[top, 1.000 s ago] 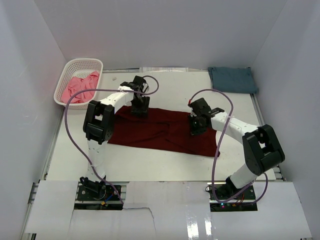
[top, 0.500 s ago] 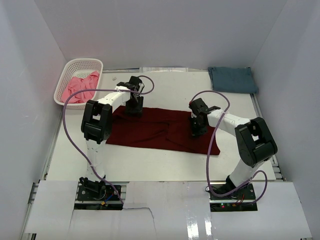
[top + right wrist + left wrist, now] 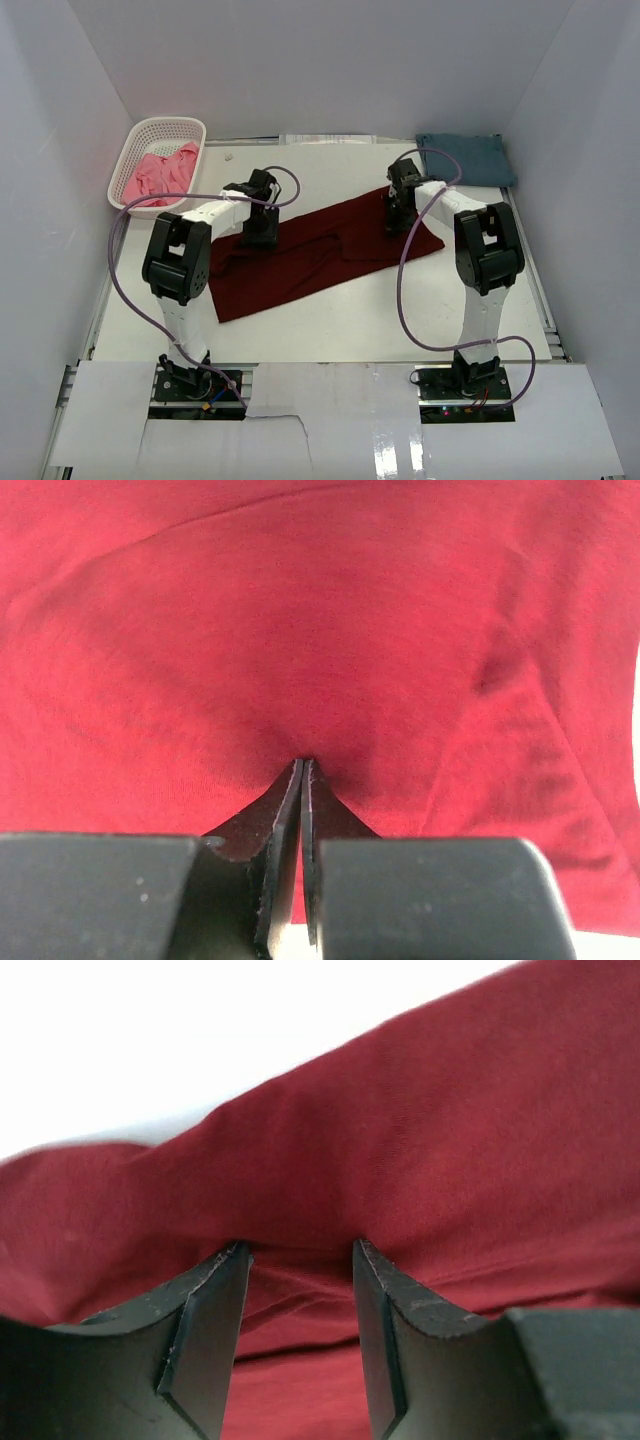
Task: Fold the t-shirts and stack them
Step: Rotate the tshirt 90 degrees
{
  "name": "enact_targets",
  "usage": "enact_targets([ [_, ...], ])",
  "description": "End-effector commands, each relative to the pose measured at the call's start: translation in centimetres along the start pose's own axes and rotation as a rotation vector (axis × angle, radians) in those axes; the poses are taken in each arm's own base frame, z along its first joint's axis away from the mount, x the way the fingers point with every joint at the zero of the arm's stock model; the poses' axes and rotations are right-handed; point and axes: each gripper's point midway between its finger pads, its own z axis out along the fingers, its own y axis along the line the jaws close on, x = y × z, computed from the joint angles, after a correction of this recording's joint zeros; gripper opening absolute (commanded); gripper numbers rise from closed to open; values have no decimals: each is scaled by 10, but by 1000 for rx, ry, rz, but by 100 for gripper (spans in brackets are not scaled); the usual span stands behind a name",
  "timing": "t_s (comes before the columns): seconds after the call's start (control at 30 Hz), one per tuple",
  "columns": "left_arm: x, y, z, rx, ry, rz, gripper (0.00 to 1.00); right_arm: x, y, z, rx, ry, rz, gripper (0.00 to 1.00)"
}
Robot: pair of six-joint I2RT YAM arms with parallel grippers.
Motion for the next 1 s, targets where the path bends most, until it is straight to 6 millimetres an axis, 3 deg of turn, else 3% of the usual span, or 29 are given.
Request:
enact_targets([
  [0.0, 41, -1, -7, 13, 82, -27, 57, -21, -19, 22, 36, 5, -4, 8],
  [0.1, 59, -8, -15, 56, 85, -50, 58, -43, -14, 35, -3, -11, -7, 8],
  [0.13, 75, -16, -16, 106, 121, -66, 59, -49, -14, 38, -7, -17, -10, 8],
  [0.2, 81, -24, -25, 135, 102, -72, 59, -53, -7, 52, -48, -5, -15, 8],
  [0.23, 85, -30, -28, 161, 105, -95, 59, -69, -3, 51, -66, -34, -17, 8],
  [0.3, 100, -38, -35, 197, 104, -99, 59, -75, -2, 64, -73, -33, -18, 8],
  [0.33, 104, -43, -37, 215, 102, -105, 59, -90, 1, 63, -84, -64, -21, 8],
  [0.4, 121, -49, -42, 230, 114, -118, 59, -96, 0, 75, -97, -61, -18, 8],
  [0.43, 123, -54, -43, 247, 107, -124, 59, -102, 1, 77, -107, -70, -20, 8],
  [0.47, 139, -59, -43, 266, 140, -142, 59, -120, 1, 73, -115, -112, -29, 8],
  [0.53, 144, -71, -49, 323, 116, -165, 59, -126, 2, 83, -131, -112, -34, 10],
  [0.57, 153, -83, -53, 371, 135, -158, 60, -144, 5, 78, -141, -153, -41, 11],
  [0.6, 166, -85, -52, 380, 164, -195, 60, -145, 4, 86, -144, -154, -49, 11],
  [0.7, 180, -110, -58, 438, 169, -200, 60, -164, 11, 93, -182, -190, -60, 12],
  [0.97, 210, -165, -54, 478, 273, -152, 62, -177, 35, 100, -314, -232, -23, 12],
])
